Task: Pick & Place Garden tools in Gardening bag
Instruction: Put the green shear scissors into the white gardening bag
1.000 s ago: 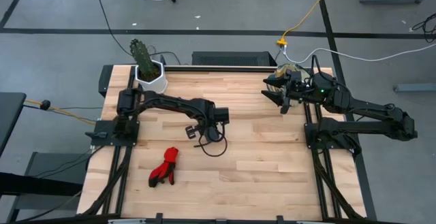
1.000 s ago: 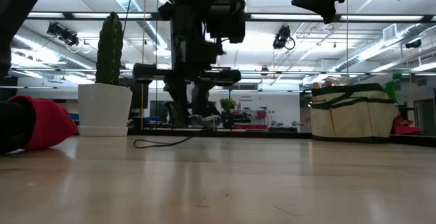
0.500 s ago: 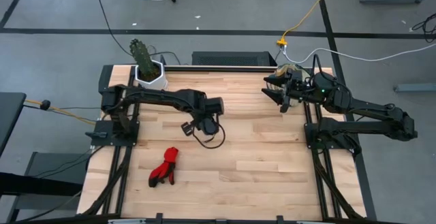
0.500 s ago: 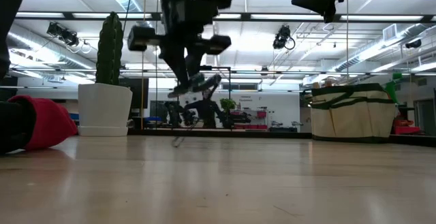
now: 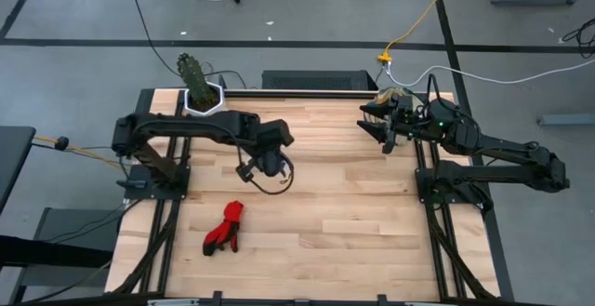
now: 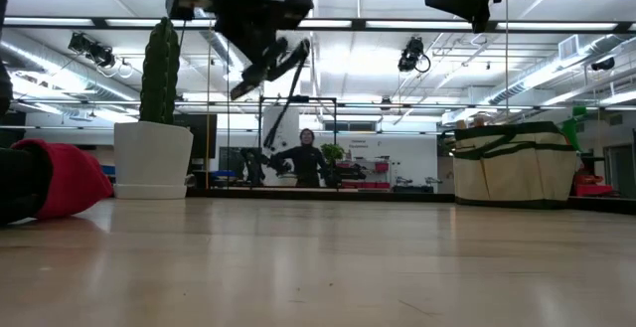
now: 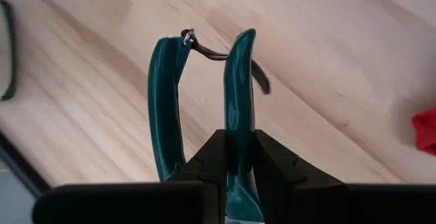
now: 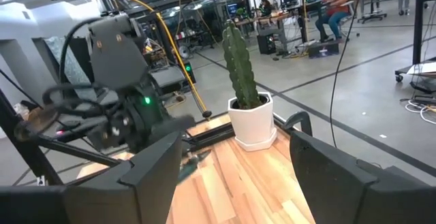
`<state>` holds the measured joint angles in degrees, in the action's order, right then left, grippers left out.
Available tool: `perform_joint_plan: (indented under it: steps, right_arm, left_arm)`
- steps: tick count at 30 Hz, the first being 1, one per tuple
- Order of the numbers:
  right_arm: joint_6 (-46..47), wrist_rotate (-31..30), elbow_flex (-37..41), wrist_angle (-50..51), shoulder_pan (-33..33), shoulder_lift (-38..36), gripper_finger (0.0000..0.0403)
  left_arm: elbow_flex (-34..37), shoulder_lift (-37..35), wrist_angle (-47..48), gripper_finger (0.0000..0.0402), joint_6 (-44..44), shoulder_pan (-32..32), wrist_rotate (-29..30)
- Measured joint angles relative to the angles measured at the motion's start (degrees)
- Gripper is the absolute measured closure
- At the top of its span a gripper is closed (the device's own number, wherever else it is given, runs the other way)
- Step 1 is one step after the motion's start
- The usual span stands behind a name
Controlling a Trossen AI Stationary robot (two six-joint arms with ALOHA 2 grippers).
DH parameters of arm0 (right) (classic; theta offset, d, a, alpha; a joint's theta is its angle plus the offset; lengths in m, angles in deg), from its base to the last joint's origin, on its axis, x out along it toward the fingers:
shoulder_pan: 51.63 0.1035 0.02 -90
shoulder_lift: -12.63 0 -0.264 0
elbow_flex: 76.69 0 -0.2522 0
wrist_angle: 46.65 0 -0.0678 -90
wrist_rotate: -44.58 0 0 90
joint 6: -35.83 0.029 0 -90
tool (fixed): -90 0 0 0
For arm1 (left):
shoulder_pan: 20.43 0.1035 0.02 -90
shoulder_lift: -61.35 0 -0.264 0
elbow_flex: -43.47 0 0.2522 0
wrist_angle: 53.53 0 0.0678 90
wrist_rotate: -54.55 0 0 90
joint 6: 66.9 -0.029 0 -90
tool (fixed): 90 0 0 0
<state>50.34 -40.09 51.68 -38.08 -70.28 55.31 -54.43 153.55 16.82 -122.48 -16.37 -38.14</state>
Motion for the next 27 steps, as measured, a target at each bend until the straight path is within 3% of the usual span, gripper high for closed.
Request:
perform_joint_plan:
  steps: [15,27]
  right_arm:
    - [0.0,-1.3,0.0,-0.2,0.0,0.0,0.0127]
    - [-0.2,-1.5,0.0,-0.3,0.0,0.0,0.0127]
  left_arm:
    - [0.0,-10.0,2.5,0.0348,10.9,-0.1,-0.2]
    - [0.0,-10.9,-2.1,0.0348,20.4,2.0,-3.8]
